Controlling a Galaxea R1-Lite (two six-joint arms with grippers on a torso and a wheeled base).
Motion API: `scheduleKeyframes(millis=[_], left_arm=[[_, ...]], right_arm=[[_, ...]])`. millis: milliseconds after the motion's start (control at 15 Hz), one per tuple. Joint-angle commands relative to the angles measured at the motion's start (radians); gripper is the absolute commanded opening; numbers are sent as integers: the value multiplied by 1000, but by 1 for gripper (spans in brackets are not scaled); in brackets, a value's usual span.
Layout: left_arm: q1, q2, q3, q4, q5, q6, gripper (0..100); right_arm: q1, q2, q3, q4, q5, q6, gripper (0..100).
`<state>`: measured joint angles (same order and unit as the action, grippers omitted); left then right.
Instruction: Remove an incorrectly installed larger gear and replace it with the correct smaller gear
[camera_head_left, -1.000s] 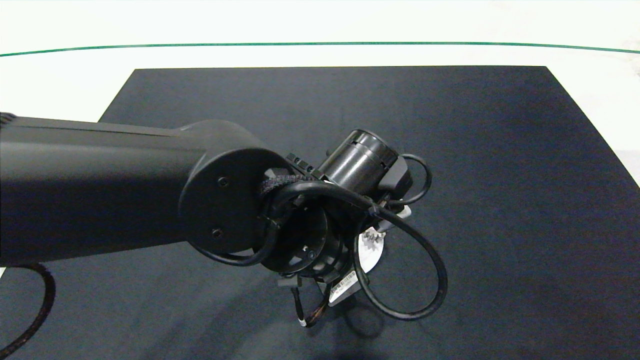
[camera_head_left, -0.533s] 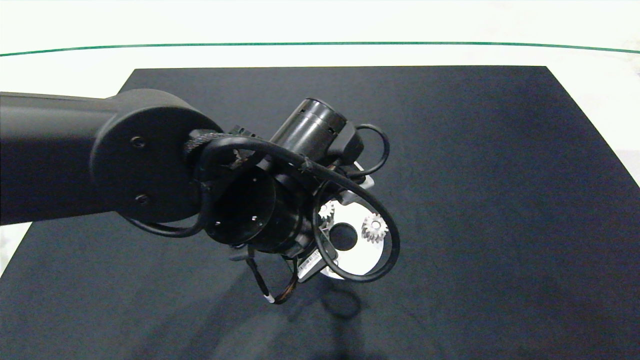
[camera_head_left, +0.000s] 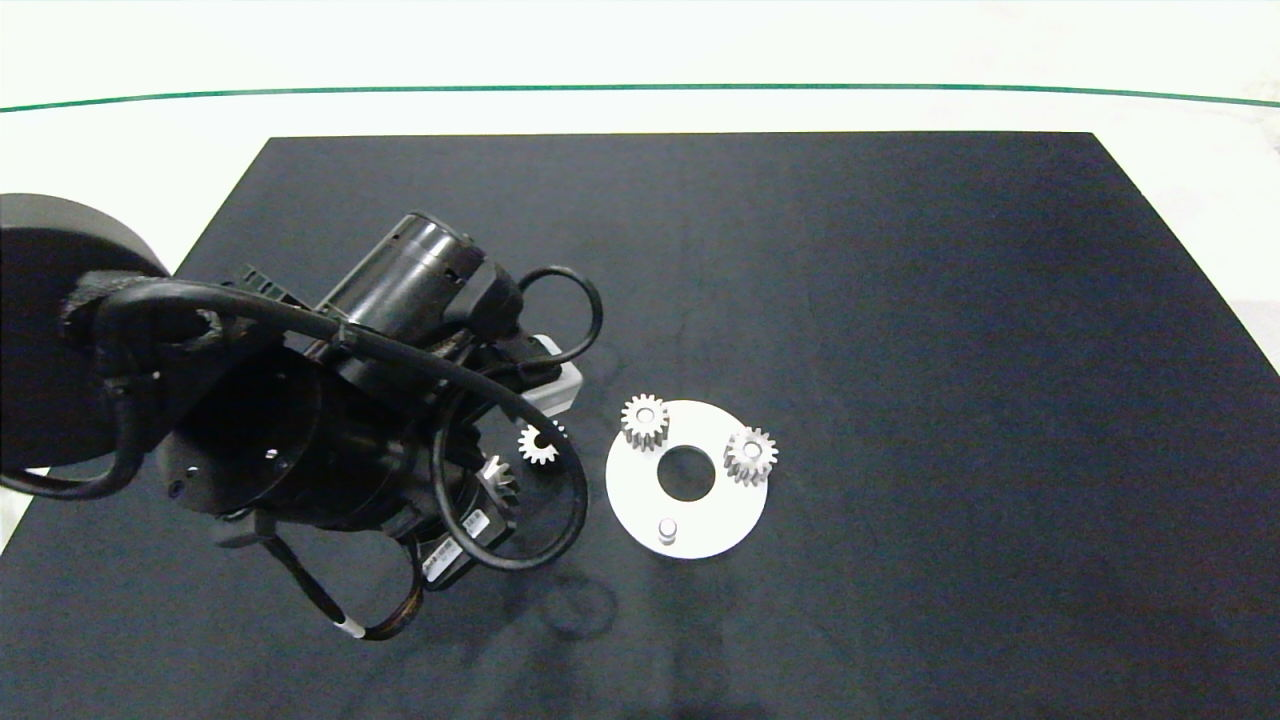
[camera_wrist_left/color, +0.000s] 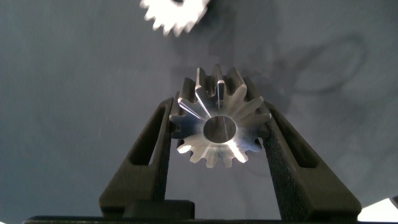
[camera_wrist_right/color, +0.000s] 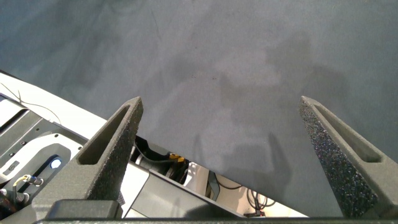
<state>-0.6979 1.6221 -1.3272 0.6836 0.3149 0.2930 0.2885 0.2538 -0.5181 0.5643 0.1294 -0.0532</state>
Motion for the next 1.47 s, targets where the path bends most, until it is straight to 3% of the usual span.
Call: scheduleKeyframes(millis=[67, 200, 467, 733, 1067, 1133, 1267, 1400, 1467], left_arm=[[78, -68, 62, 2, -56, -3, 28], [136, -93, 102, -26, -73, -6, 28], [225, -126, 174, -58, -146, -6, 28], [255, -150, 270, -191, -163, -5, 28], [256, -159, 272, -193, -168, -3, 28], [256, -160, 275, -194, -168, -2, 100], [250, -157, 264, -199, -169, -9, 100], [235, -165, 278, -242, -168, -41, 100], [201, -165, 292, -285, -166, -90, 100]], right_arm=[[-2, -1, 0, 3, -1, 0, 100], [-2, 2, 0, 3, -1, 0, 100], [-2, 2, -2, 3, -1, 0, 100], [-3, 4, -3, 3, -2, 0, 100], [-3, 4, -2, 3, -5, 0, 100], [-3, 2, -2, 3, -5, 0, 100], [-2, -1, -2, 3, -5, 0, 100], [-3, -1, 0, 3, -5, 0, 100], [-2, -1, 0, 5, -5, 0, 100]])
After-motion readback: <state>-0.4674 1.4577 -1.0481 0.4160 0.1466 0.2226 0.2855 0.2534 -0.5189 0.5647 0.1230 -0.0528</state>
